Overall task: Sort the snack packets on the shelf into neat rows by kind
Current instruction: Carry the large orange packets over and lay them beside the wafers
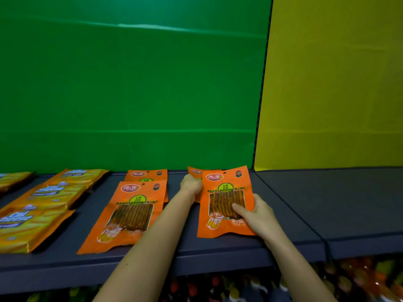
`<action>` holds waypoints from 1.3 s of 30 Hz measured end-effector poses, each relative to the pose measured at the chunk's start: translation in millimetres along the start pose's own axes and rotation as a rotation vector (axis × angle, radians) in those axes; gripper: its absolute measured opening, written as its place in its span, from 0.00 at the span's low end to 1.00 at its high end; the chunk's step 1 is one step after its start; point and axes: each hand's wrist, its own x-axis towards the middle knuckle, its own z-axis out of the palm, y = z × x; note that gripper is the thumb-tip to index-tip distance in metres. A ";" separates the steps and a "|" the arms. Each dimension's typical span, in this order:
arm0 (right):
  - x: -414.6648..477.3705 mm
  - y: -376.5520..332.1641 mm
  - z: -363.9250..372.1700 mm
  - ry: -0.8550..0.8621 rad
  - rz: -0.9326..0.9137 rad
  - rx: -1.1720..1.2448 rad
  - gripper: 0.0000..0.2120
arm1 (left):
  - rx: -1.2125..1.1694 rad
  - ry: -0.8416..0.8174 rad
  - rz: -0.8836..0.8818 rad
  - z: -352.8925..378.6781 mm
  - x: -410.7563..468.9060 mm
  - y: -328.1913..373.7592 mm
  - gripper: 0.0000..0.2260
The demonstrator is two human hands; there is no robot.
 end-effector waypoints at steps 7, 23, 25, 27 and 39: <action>0.8 -1.6 4.3 0.049 -0.011 -0.311 0.23 | 0.007 -0.012 0.039 -5.4 -2.3 2.8 0.07; -27.0 -40.9 10.7 0.016 -0.552 -0.324 0.16 | 0.744 0.477 0.517 -145.8 -142.3 -35.9 0.11; -35.6 -58.7 30.2 -0.027 -0.663 -0.303 0.15 | 0.802 0.536 0.470 -177.8 -161.7 -51.7 0.09; -47.4 -77.3 54.0 -0.095 -0.764 -0.292 0.15 | 0.878 0.631 0.391 -210.7 -181.9 -69.3 0.07; -145.9 -183.0 210.2 -0.491 -1.048 -0.109 0.12 | 1.106 0.925 -0.049 -383.0 -308.5 -176.4 0.13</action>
